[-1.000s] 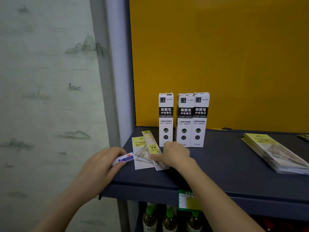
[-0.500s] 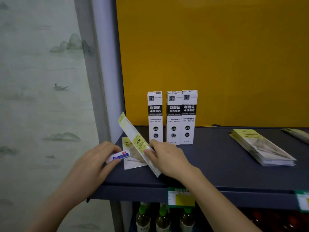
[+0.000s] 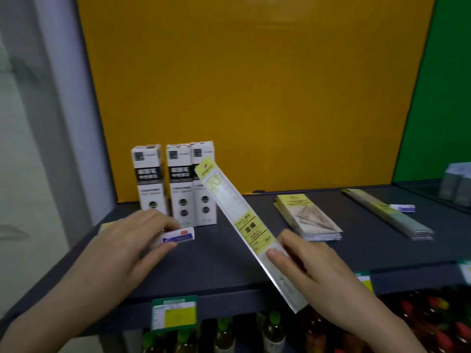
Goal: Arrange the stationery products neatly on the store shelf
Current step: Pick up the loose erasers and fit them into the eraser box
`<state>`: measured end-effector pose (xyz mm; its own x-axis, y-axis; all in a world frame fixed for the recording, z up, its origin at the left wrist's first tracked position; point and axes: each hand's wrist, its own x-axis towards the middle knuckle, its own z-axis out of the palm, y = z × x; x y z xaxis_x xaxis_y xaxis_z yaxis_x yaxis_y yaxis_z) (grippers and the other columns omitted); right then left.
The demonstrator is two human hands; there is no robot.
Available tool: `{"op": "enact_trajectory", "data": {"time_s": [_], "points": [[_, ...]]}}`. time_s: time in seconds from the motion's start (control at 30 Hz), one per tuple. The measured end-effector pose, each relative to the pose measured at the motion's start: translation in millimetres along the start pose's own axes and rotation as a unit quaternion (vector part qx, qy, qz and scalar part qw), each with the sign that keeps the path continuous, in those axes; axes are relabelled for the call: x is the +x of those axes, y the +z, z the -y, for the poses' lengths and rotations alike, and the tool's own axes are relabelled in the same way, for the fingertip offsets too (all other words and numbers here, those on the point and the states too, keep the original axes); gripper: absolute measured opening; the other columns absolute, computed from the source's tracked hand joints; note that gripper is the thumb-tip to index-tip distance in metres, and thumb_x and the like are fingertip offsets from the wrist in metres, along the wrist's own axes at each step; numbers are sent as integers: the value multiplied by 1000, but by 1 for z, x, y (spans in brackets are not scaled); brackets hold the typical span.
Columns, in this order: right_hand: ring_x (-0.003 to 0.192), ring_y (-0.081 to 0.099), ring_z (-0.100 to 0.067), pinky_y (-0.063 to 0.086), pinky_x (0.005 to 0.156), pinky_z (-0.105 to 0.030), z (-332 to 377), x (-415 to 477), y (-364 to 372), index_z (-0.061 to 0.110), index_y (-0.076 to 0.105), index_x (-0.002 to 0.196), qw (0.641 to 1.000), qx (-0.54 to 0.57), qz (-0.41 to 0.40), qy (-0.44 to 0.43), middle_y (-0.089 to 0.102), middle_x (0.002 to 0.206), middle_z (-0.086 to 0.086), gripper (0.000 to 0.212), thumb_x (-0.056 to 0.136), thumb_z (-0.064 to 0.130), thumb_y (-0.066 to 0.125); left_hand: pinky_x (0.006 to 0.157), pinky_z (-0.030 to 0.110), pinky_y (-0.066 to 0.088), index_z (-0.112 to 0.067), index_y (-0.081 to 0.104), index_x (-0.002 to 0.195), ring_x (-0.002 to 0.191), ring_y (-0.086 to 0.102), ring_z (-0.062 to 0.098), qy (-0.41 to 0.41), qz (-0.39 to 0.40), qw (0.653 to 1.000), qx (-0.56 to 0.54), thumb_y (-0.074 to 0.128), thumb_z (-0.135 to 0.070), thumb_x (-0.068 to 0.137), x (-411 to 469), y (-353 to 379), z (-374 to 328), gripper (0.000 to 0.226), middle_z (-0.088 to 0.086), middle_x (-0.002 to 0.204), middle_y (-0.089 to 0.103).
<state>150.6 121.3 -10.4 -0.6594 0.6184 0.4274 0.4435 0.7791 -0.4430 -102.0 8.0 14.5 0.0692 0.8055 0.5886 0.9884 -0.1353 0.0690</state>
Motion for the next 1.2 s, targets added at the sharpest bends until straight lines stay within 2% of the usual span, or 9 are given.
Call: {"op": "enact_trajectory", "data": {"time_s": [0.2,0.33,0.57,0.67,0.73,0.8,0.9,1.07,1.2], "points": [[57,50,-15,39,58,-43,-84,-26,-70,24,39,68,994,29,-65,79,52,63,-3,32,91,48,35,70,26,45,-42,48,97,85,49,-1,26,7,999,-28,31,-54,82,57,47,-71,25,-21,93,54],[58,51,-12,31,52,-28,-151,-31,-123,17,49,68,983,48,-99,148,59,68,-3,32,94,34,42,69,29,47,-36,52,99,86,50,1,29,-3,999,-42,30,-53,82,95,83,-127,33,-18,95,56],[64,55,-12,36,54,-26,-253,-5,-165,19,57,69,962,110,-58,243,62,74,2,25,92,26,48,72,29,46,-30,54,98,89,54,8,8,4,999,-44,28,-53,79,146,140,-197,39,-15,96,54],[68,56,-12,39,55,-27,-271,6,-166,18,56,68,958,91,-63,265,62,76,2,24,90,26,50,73,29,44,-30,54,98,89,53,8,1,15,999,-41,27,-52,78,159,152,-211,40,-15,97,53],[80,60,-19,40,62,-29,-278,11,-161,16,59,74,953,74,-60,289,63,83,0,21,89,28,49,73,27,44,-30,54,99,90,53,8,-4,19,999,-41,27,-51,78,165,157,-216,40,-15,98,54],[89,60,-26,41,67,-31,-283,15,-153,17,60,81,947,60,-54,311,65,92,-4,21,88,31,47,71,20,40,-30,54,99,89,52,6,-5,22,999,-41,27,-52,78,169,160,-220,40,-14,98,55],[88,57,-28,41,69,-32,-287,18,-145,18,58,85,940,35,-51,335,63,95,-7,22,88,34,43,68,12,33,-31,53,99,87,50,4,-2,33,999,-34,24,-54,77,173,165,-223,43,-16,98,54],[85,47,-28,36,72,-31,-284,18,-144,18,54,88,940,-23,-24,339,52,93,-7,21,90,33,40,65,13,33,-32,52,98,80,42,0,2,42,999,-34,23,-56,77,179,172,-224,43,-19,94,50],[94,54,-31,36,72,-31,-283,20,-142,13,58,99,941,-98,-3,324,61,108,-11,31,92,36,37,68,19,37,-33,52,99,81,43,0,4,46,998,-31,23,-56,77,183,173,-224,43,-19,96,51]]}}
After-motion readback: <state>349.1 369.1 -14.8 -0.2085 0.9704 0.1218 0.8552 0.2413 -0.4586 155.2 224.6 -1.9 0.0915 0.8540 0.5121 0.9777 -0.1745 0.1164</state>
